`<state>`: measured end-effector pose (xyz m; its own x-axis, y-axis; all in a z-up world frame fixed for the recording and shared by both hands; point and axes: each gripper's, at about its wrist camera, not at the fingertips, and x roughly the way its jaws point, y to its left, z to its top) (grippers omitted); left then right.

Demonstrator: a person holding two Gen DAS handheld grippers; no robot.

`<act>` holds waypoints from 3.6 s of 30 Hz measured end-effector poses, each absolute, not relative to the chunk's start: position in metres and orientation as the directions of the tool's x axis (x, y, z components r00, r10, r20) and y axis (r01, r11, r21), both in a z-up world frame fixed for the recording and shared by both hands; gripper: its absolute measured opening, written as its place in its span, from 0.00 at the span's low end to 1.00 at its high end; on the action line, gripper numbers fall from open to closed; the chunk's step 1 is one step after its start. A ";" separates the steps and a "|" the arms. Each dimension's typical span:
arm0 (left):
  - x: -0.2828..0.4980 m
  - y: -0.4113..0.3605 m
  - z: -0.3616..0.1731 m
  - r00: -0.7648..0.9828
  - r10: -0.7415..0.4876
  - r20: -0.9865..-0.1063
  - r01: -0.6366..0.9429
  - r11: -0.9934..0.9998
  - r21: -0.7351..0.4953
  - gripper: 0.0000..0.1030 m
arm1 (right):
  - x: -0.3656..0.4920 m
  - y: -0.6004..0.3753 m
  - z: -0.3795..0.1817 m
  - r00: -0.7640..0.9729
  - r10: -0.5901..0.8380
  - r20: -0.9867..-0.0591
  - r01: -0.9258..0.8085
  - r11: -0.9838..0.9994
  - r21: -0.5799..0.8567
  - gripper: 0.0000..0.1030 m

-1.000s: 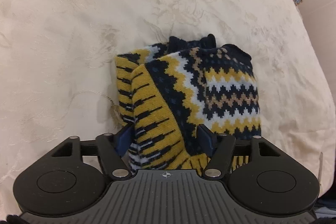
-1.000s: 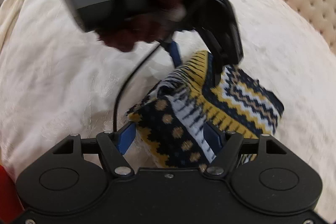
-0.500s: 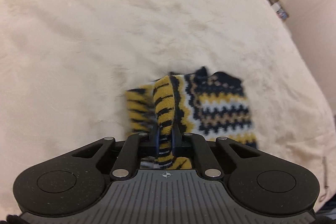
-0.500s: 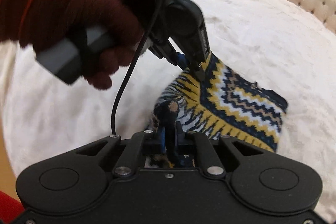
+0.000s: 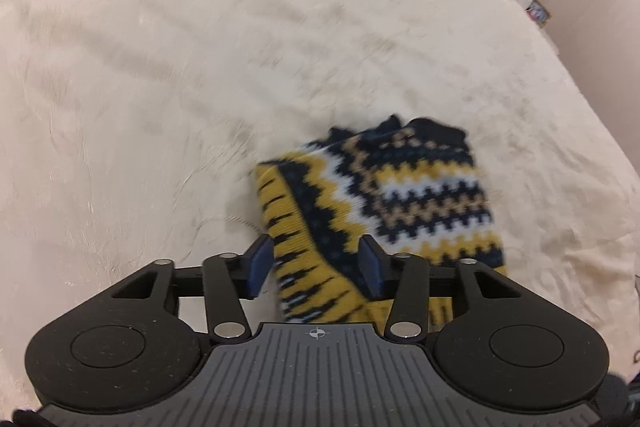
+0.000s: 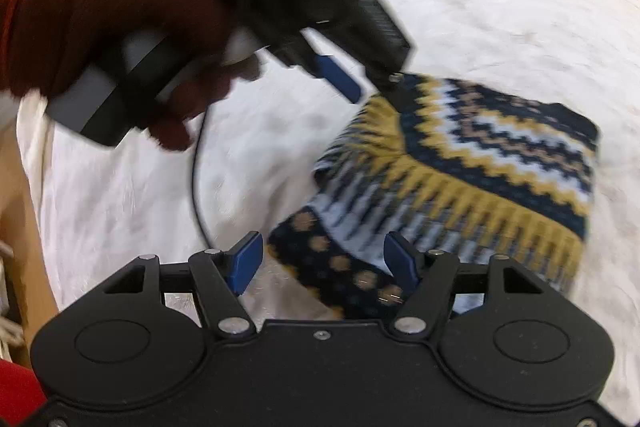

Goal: Fold small clothes

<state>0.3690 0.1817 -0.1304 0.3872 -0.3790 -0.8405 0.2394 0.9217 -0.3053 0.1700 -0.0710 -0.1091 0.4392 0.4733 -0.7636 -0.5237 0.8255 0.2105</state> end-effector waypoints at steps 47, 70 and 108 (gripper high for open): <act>0.331 0.175 -0.220 0.112 -0.674 -0.730 0.017 0.736 -0.677 0.68 | 0.326 -0.219 -0.216 0.351 0.683 -0.641 0.066 0.665 0.744 0.56; 0.152 0.082 -0.194 -0.026 -0.645 -0.764 0.189 0.747 -0.637 0.68 | 0.147 -0.277 -0.153 0.301 0.558 -0.773 0.039 0.803 0.595 0.52; 0.031 -0.004 -0.033 0.712 -0.046 -0.700 0.132 0.989 0.069 0.82 | -0.034 -0.314 -0.035 0.764 0.240 -0.599 -0.084 0.958 0.276 0.99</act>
